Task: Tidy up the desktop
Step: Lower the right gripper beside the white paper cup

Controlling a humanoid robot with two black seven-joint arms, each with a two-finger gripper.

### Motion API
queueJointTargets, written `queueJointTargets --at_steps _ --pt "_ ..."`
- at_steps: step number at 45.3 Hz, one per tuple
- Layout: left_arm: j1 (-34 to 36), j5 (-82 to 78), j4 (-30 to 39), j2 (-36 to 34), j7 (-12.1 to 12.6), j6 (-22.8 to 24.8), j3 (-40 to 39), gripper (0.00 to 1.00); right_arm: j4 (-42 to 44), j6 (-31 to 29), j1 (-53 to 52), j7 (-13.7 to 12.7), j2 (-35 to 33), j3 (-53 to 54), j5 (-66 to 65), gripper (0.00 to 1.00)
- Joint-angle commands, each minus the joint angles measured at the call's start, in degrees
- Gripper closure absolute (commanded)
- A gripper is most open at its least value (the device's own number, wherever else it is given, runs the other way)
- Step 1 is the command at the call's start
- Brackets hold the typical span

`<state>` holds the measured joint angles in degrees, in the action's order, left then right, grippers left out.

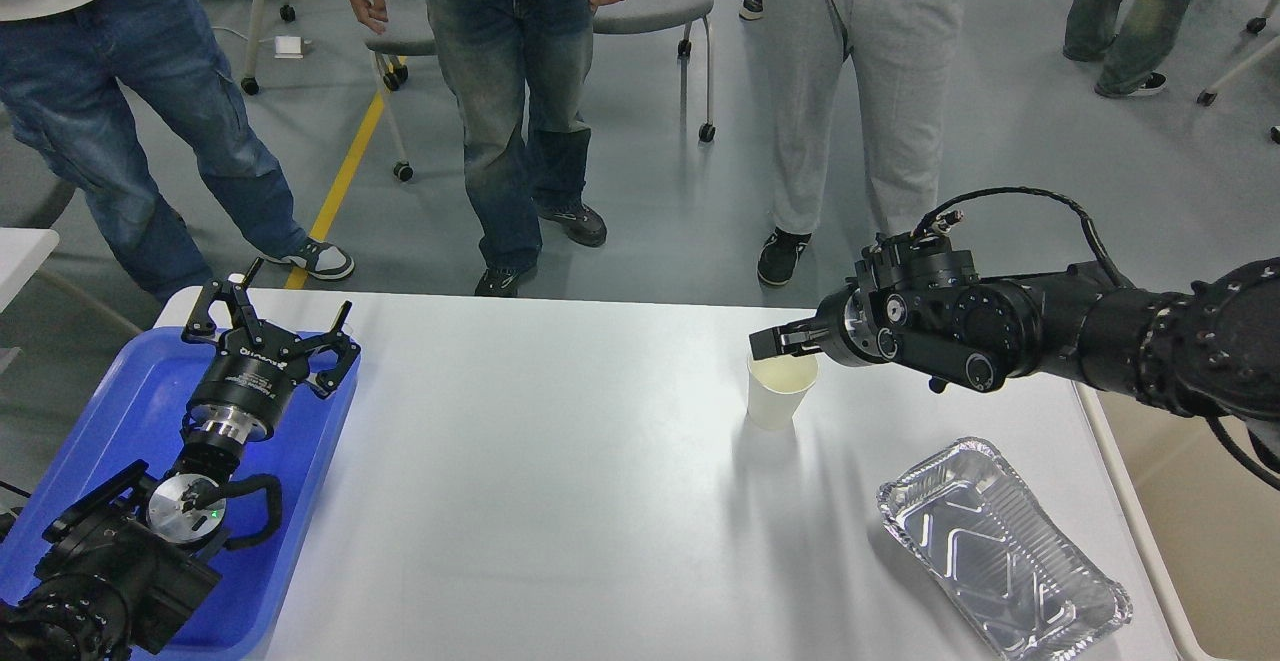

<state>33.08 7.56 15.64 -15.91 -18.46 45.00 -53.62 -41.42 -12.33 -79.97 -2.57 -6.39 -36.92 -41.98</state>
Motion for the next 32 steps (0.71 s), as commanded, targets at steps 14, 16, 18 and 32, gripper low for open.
queueJointTargets --at_steps 14,16,18,32 --pt "0.1 0.0 0.0 0.0 0.0 0.0 0.0 0.00 0.4 0.0 0.3 0.0 0.1 0.0 0.0 0.00" --pt "0.1 0.0 0.0 0.0 0.0 0.0 0.1 0.00 0.4 0.0 0.3 0.0 0.1 0.0 0.0 0.00" --pt "0.1 0.0 0.0 0.0 0.0 0.0 0.0 0.00 0.4 0.0 0.5 0.0 0.1 0.0 0.0 0.00" --pt "0.1 0.0 0.0 0.0 0.0 0.0 0.0 0.00 0.6 0.0 0.8 0.0 0.1 0.0 0.0 0.00"
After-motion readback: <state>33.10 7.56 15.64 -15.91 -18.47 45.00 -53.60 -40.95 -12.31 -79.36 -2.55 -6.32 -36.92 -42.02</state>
